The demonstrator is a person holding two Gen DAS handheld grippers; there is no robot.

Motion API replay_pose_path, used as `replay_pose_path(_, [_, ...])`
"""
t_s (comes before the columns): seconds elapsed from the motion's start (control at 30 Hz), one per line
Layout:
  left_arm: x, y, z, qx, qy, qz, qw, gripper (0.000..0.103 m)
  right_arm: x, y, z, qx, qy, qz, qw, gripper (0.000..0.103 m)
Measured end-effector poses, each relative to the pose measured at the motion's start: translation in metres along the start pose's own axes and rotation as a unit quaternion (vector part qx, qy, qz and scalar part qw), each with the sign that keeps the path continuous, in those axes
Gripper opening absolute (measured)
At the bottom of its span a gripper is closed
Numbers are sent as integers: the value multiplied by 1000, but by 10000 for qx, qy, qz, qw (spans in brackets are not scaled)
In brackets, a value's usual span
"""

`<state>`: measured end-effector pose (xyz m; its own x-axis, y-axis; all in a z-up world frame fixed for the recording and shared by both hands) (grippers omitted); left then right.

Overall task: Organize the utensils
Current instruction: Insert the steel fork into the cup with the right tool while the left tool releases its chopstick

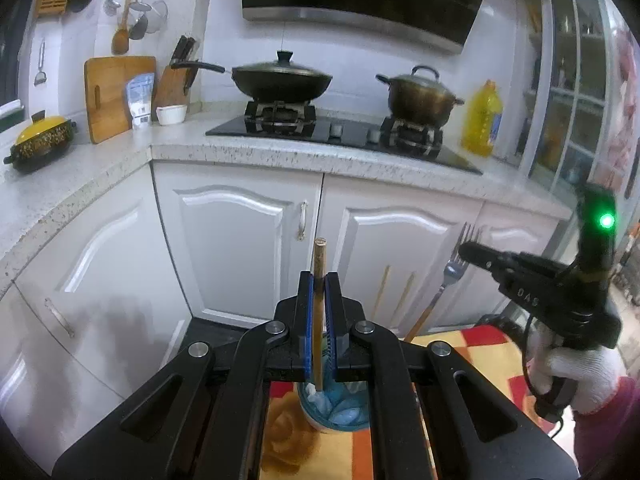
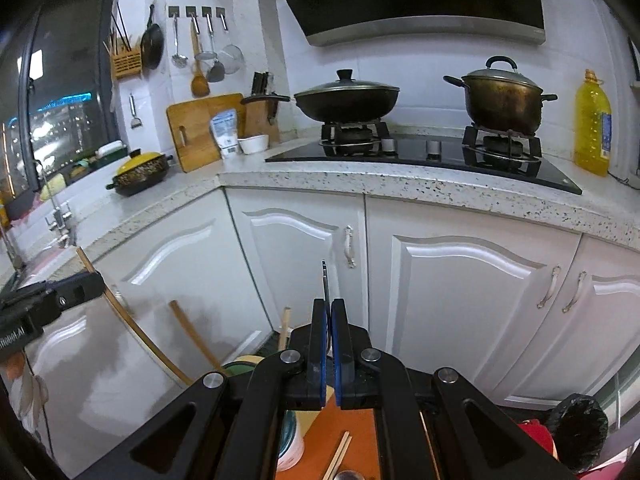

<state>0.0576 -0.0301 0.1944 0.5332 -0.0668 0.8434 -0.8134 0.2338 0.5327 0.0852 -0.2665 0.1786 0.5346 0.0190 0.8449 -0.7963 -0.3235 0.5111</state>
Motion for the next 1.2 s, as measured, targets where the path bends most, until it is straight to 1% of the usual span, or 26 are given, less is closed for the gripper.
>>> replay_pose_path(0.13, [-11,-23,3,-5,31,-201,9998,4,-12,-14,-2,-87,74,-91,9999,2])
replay_pose_path(0.5, [-45,-64,13,-33,91,-726,9973,4,-61,-52,-11,284,-63,-786,9965,3])
replay_pose_path(0.57, [-48,-64,15,19,76,-658,9978,4,-67,-56,-11,395,-95,-851,9955,4])
replay_pose_path(0.63, [-47,-65,14,10,150,-688,9975,4,-68,-55,-6,531,-310,-864,9944,4])
replay_pose_path(0.67, [-47,-66,13,5,206,-710,9973,4,-68,-54,-1,664,-508,-886,9926,4])
replay_pose_path(0.7, [-46,-65,11,18,241,-723,9971,4,-67,-54,1,769,-643,-902,9909,7])
replay_pose_path(0.73, [-46,-65,10,14,260,-735,9970,4,-67,-51,6,851,-807,-886,9891,8])
replay_pose_path(0.8, [-46,-64,7,-28,334,-778,9964,4,-66,-46,10,849,-886,-814,9891,21])
replay_pose_path(0.87, [-47,-63,5,-54,420,-822,9957,5,-65,-40,11,830,-885,-769,9896,25])
replay_pose_path(0.93, [-47,-61,3,-74,488,-854,9951,6,-65,-36,11,854,-908,-780,9891,25])
replay_pose_path(0.97, [-47,-59,2,-86,516,-859,9949,7,-65,-34,11,856,-914,-780,9891,25])
replay_pose_path(1.03, [-46,-55,3,-130,552,-851,9948,14,-67,-29,10,849,-913,-781,9891,26])
replay_pose_path(1.1, [-46,-50,3,-175,612,-853,9943,36,-69,-26,9,855,-934,-810,9886,27])
replay_pose_path(1.13, [-45,-46,2,-234,670,-829,9940,37,-70,-24,9,852,-946,-819,9885,27])
replay_pose_path(1.2, [-44,-40,2,-236,692,-788,9942,37,-72,-22,9,830,-943,-838,9885,28])
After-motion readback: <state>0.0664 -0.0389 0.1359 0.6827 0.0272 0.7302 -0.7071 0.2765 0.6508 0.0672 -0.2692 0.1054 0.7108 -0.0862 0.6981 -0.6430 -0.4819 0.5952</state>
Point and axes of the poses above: each gripper's, at about its wrist camera, not at the fingertips, and y roughly against the way its jaws point, z to its right, x to its top, the point moved 2 cm from there along -y, roughly the way its jaws point, and after that the axes turned 5 degrees about x, right-handed, at the moved point
